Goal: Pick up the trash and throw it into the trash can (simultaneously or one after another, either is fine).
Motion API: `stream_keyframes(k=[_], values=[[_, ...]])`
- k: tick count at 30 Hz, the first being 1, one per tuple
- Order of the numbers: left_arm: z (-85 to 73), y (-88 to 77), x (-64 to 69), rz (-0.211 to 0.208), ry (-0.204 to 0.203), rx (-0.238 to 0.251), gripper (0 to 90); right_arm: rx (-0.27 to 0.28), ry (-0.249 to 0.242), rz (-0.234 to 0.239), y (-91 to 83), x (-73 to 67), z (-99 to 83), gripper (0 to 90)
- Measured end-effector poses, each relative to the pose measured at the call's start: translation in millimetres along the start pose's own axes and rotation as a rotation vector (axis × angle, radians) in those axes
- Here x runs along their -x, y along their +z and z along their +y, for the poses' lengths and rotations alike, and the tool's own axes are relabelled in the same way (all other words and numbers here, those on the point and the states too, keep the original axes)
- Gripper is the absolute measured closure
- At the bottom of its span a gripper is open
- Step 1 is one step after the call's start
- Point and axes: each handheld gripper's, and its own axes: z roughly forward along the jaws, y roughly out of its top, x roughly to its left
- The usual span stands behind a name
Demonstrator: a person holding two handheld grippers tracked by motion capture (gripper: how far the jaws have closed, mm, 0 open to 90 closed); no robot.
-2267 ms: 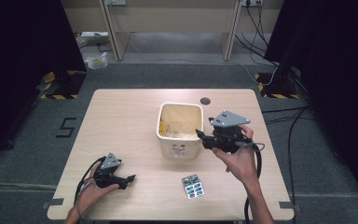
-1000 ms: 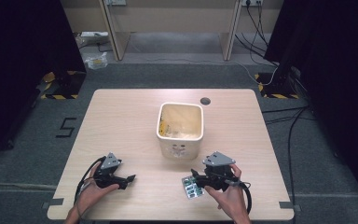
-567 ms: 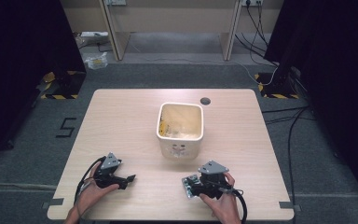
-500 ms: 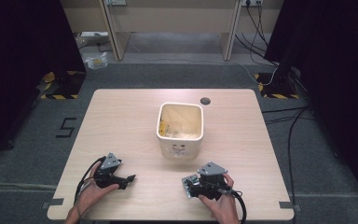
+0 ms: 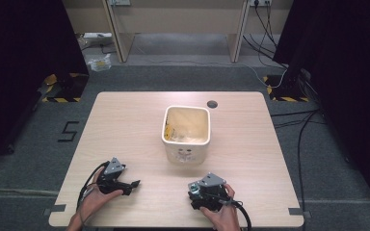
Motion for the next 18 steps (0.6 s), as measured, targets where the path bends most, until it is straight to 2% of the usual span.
stream_keyframes(k=[6, 9, 13, 18], values=[[0.0, 0.0, 0.0, 0.0, 0.0, 0.0, 9.8, -0.013, 0.013, -0.016, 1.2, 7.8, -4.0, 21.6], [0.0, 0.0, 0.0, 0.0, 0.0, 0.0, 9.8, -0.014, 0.043, -0.013, -0.1, 15.3, -6.3, 21.5], [0.0, 0.0, 0.0, 0.0, 0.0, 0.0, 9.8, -0.011, 0.057, -0.011, -0.6, 20.4, -7.1, 21.6], [0.0, 0.0, 0.0, 0.0, 0.0, 0.0, 9.8, -0.009, 0.064, -0.01, -0.1, 20.6, -6.9, 20.4]])
